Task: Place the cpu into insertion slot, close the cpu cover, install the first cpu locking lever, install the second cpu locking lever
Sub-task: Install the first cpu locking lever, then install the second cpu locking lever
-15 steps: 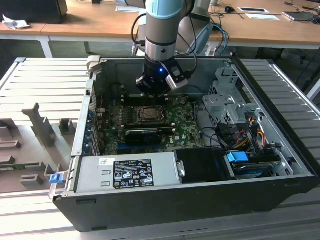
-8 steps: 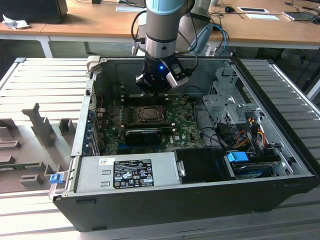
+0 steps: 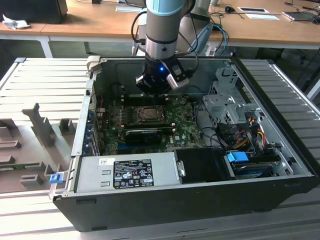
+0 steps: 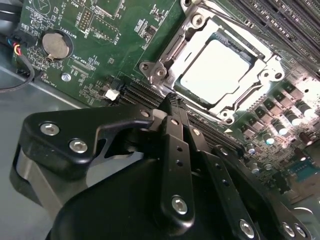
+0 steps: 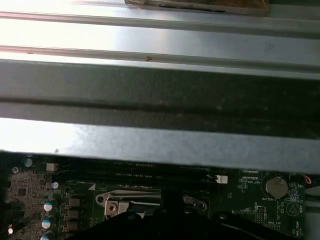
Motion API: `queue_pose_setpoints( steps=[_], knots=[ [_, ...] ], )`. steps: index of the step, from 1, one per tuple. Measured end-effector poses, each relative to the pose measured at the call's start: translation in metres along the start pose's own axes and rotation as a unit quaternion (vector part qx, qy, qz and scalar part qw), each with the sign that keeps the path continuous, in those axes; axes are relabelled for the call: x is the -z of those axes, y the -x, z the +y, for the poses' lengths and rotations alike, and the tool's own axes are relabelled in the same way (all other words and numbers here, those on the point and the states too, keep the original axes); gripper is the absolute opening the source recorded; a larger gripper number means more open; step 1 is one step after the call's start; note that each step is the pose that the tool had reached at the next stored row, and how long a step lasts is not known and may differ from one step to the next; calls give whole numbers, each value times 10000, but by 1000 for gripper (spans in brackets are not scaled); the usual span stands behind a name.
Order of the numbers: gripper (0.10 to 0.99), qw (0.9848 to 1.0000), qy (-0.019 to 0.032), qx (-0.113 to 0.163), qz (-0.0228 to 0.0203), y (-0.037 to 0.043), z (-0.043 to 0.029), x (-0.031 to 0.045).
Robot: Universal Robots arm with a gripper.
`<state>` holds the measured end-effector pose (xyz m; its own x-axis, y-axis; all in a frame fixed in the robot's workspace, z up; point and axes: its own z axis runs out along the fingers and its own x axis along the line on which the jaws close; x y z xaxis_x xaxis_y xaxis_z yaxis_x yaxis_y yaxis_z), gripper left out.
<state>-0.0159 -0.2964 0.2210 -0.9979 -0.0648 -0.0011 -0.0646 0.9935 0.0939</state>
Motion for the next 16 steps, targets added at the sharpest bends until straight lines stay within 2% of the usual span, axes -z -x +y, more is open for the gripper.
queue_pose_setpoints(
  steps=[5, 8, 11, 14, 15, 16],
  knots=[
    [106, 10000, 0, 0, 1, -1, -20, 2],
    [106, 10000, 0, 0, 0, -5, -82, 8],
    [106, 10000, -7, -1, 1, -6, -94, 27],
    [106, 10000, -7, 0, 1, -6, -85, 126],
    [106, 10000, -7, 0, 0, -6, -78, 200],
    [106, 10000, -6, 0, 1, -6, -73, 244]
  ],
)
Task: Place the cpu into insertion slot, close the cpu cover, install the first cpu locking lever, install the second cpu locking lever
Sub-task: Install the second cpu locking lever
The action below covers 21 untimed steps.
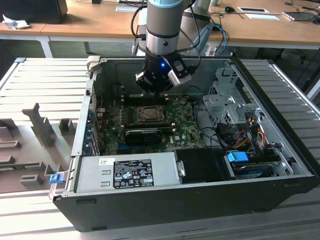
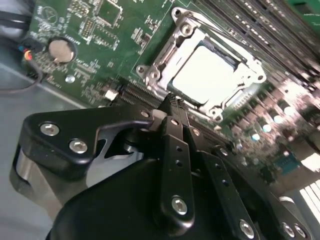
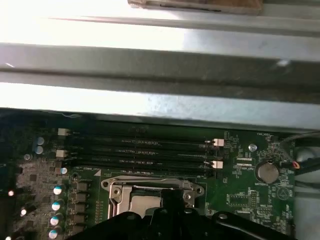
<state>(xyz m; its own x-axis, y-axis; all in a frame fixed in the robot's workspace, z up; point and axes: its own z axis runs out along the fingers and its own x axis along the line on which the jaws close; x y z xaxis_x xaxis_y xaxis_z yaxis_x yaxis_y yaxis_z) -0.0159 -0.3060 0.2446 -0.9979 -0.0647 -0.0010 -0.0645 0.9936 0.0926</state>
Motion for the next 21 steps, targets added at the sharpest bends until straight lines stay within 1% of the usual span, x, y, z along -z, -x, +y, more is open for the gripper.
queue_pose_setpoints(
  steps=[2, 4, 5, 7, 10, 11, 13, 21],
  knots=[
    [106, 10000, -2, 0, 0, 0, 12, 130],
    [106, 10000, -3, 0, 0, 0, 22, 236],
    [106, 10000, -2, 2, 0, 1, 19, 253],
    [106, 10000, -3, 0, 0, -4, -34, 258],
    [106, 10000, -3, 0, 3, -7, -76, 258],
    [106, 10000, -3, 0, 4, -9, -109, 257],
    [106, 10000, -3, 0, 4, -11, -137, 259],
    [106, 10000, -3, 0, 4, -15, -201, 262]
  ],
)
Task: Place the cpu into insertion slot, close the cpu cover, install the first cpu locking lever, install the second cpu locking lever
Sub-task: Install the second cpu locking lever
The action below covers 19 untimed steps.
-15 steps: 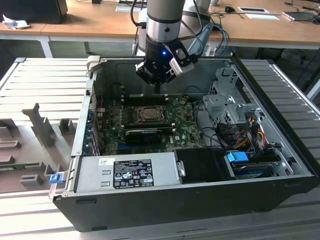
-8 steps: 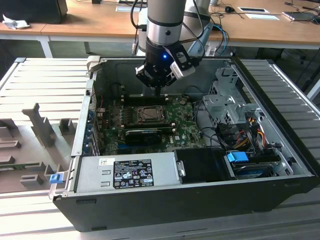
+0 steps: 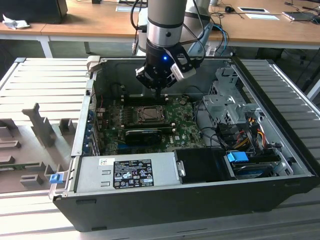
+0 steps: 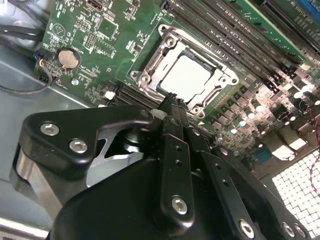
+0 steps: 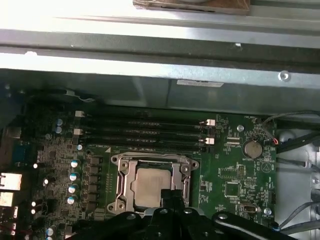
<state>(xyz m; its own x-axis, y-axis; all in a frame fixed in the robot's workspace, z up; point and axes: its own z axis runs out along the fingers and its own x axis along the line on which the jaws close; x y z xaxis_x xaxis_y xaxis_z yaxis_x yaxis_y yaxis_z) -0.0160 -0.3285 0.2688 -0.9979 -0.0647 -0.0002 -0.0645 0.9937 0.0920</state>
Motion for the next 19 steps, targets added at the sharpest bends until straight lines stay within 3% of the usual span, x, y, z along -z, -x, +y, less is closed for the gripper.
queue_pose_setpoints(
  steps=[2, 6, 8, 13, 14, 16, 19],
  knots=[
    [106, 10000, 0, 0, 0, -2, -21, 0],
    [106, 10000, 0, 0, 4, -9, -142, -2],
    [106, 10000, 3, -3, 37, -12, -183, -39],
    [106, 10000, 2, 10, 41, -31, -302, -124],
    [106, 10000, 3, 11, 27, -40, -311, -136],
    [106, 10000, -4, 19, -47, -54, -323, -158],
    [106, 10000, -5, 26, -68, -59, -329, -170]
  ],
)
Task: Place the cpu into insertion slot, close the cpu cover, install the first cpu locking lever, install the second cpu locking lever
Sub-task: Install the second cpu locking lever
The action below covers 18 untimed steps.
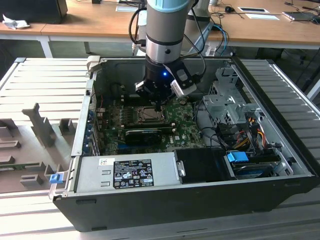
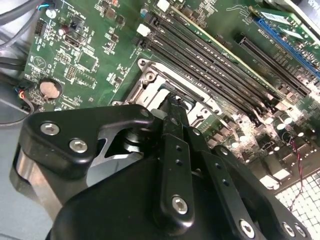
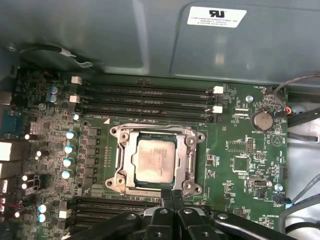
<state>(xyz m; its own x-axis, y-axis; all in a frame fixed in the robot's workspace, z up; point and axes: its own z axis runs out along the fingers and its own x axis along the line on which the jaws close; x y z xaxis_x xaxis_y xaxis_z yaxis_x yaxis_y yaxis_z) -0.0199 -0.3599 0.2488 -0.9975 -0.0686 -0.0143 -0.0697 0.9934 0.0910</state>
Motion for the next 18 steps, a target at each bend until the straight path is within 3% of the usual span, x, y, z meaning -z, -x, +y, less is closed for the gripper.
queue_pose_setpoints(
  steps=[9, 14, 16, 18],
  knots=[
    [106, 9999, 33, 100, 6, -102, -52, -86],
    [106, 9999, 33, 101, 7, -216, -131, -99],
    [106, 9999, 33, 101, 6, -313, -160, -101],
    [106, 9999, 33, 103, 6, -354, -183, -101]
  ],
)
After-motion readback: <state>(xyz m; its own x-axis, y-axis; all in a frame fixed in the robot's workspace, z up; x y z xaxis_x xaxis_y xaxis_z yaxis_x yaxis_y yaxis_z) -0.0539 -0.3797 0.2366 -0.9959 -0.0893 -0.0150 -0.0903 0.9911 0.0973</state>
